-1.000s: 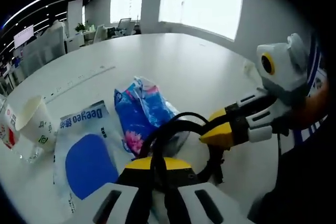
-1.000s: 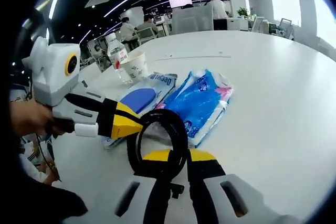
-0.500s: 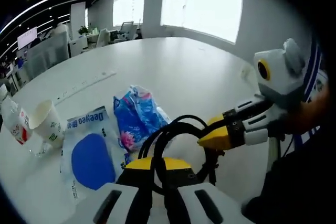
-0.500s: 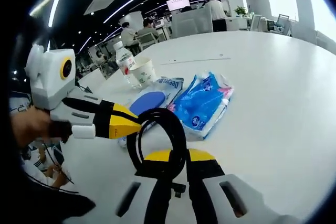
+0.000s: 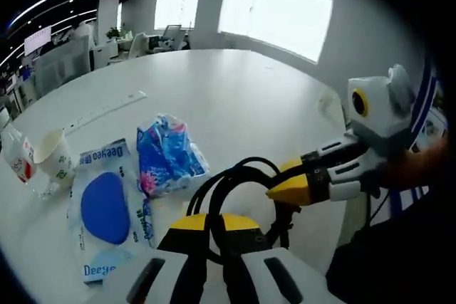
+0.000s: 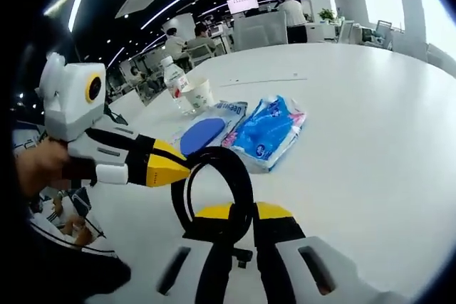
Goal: Arrange the tabletop items into an orderly group along one side of the table until the central work area is clear of visible clutter.
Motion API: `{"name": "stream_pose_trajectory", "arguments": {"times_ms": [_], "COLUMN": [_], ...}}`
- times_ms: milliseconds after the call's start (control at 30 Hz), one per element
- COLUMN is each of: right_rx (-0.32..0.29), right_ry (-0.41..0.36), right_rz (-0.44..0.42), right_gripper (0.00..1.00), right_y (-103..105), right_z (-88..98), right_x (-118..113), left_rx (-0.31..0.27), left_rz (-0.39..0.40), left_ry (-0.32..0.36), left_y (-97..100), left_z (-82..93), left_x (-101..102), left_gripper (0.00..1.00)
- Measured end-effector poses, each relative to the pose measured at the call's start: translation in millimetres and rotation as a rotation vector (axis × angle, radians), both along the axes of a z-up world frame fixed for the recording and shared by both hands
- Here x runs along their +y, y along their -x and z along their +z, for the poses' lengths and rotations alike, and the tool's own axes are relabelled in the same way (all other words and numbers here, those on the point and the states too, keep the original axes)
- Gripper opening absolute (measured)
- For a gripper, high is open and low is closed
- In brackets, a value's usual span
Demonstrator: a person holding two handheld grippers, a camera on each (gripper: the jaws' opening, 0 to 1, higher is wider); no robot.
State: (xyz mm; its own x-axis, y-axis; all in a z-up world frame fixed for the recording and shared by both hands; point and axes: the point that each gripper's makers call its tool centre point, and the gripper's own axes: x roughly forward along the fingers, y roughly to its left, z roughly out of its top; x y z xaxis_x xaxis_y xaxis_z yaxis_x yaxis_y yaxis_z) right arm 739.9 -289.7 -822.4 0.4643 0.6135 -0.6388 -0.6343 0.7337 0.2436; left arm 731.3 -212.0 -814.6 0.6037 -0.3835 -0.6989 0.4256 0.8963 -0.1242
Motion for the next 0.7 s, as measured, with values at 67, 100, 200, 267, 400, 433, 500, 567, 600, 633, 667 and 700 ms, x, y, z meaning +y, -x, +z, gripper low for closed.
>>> {"name": "stream_pose_trajectory", "arguments": {"times_ms": [67, 100, 200, 267, 400, 433, 500, 567, 600, 633, 667, 700], "right_rx": [-0.007, -0.013, -0.027, -0.057, -0.065, -0.064, -0.066, -0.099, -0.119, -0.131, -0.144, -0.153], "right_ry": [0.012, 0.020, 0.045, 0.062, 0.086, 0.094, 0.108, 0.142, 0.158, 0.168, 0.185, 0.191], "right_rz": [0.002, 0.005, 0.015, 0.026, 0.027, 0.029, 0.027, 0.044, 0.054, 0.066, 0.078, 0.082], "right_gripper": [0.05, 0.05, 0.06, 0.06, 0.06, 0.06, 0.06, 0.07, 0.07, 0.07, 0.07, 0.07], "right_y": [0.2, 0.8, 1.5, -1.4, -5.5, -5.5, -6.8, -8.9, -10.0, -9.9, -10.1, -10.9], "right_z": [-2.1, -3.6, -7.9, -9.6, -14.3, -14.7, -19.4, -22.4, -23.9, -24.2, -26.5, -27.5], "right_x": [-4.1, -5.5, -9.2, -11.2, -12.4, -12.8, -13.0, -15.2, -15.6, -15.6, -15.5, -15.2], "left_rx": [0.007, 0.017, 0.037, 0.040, 0.054, 0.054, 0.059, 0.059, 0.057, 0.052, 0.053, 0.055], "left_rz": [0.000, 0.003, 0.024, 0.028, 0.042, 0.041, 0.040, 0.038, 0.036, 0.029, 0.029, 0.036], "left_ry": [0.006, 0.012, 0.031, 0.030, 0.028, 0.027, 0.023, 0.022, 0.019, 0.005, 0.004, 0.006], "left_y": [0.9, 2.1, 3.5, 3.2, 0.5, 0.3, -1.4, -3.6, -4.8, -6.8, -7.9, -9.8], "left_z": [-2.8, -4.5, -9.3, -13.3, -19.7, -20.2, -24.1, -28.2, -29.9, -32.2, -33.3, -34.2], "left_x": [-3.4, -5.7, -10.3, -12.3, -14.8, -15.1, -15.4, -16.7, -17.4, -17.6, -17.7, -17.1], "left_gripper": [0.02, 0.03, 0.03, 0.03, 0.03, 0.03, 0.03, 0.03, 0.03, 0.03, 0.03, 0.03]}}
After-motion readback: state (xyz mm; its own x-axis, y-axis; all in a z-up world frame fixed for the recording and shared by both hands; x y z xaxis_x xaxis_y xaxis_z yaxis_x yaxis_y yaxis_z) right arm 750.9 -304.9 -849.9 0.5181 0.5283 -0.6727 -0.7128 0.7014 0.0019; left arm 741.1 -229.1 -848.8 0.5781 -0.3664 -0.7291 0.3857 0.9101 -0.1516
